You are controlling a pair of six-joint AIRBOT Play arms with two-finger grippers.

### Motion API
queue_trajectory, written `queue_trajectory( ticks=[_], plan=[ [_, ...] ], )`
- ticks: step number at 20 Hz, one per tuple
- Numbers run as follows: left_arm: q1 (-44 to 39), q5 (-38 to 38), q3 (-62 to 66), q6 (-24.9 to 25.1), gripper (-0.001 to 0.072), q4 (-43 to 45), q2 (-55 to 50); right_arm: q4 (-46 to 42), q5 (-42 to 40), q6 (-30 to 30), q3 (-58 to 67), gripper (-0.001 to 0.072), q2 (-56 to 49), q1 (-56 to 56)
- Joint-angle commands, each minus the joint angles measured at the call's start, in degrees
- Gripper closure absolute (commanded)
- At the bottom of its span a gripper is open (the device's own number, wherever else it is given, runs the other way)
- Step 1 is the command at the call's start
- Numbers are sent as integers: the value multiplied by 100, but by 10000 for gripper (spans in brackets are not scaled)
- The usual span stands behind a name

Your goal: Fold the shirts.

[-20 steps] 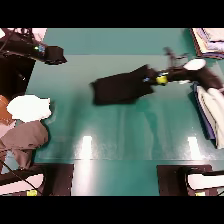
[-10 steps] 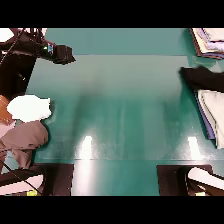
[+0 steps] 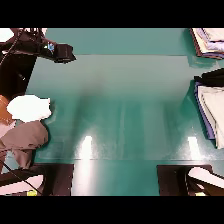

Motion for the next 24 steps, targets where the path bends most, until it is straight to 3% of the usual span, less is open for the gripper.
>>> queue_trajectory(
  ticks=[1,12,13,15,16,19,24],
  plan=[
    [-2,-11,7,-4,682,2,2,-273,562,260,116,692,225,-293],
    [-2,-52,7,195,682,7,2,-1757,756,507,-2590,685,2181,-1241],
    [-2,-55,7,192,682,7,2,-1873,780,507,-2732,596,2194,-1298],
    [-2,-107,7,195,682,11,2,-2243,907,507,-2793,179,2127,-1364],
    [-2,-136,4,195,682,11,2,-2361,905,507,-2785,41,2120,-1364],
    [-2,-151,4,195,682,13,2,-1961,868,501,-2776,32,2352,-1176],
    [-2,-66,4,195,681,26,2,-1075,750,505,-2776,33,2708,415]
  ],
)
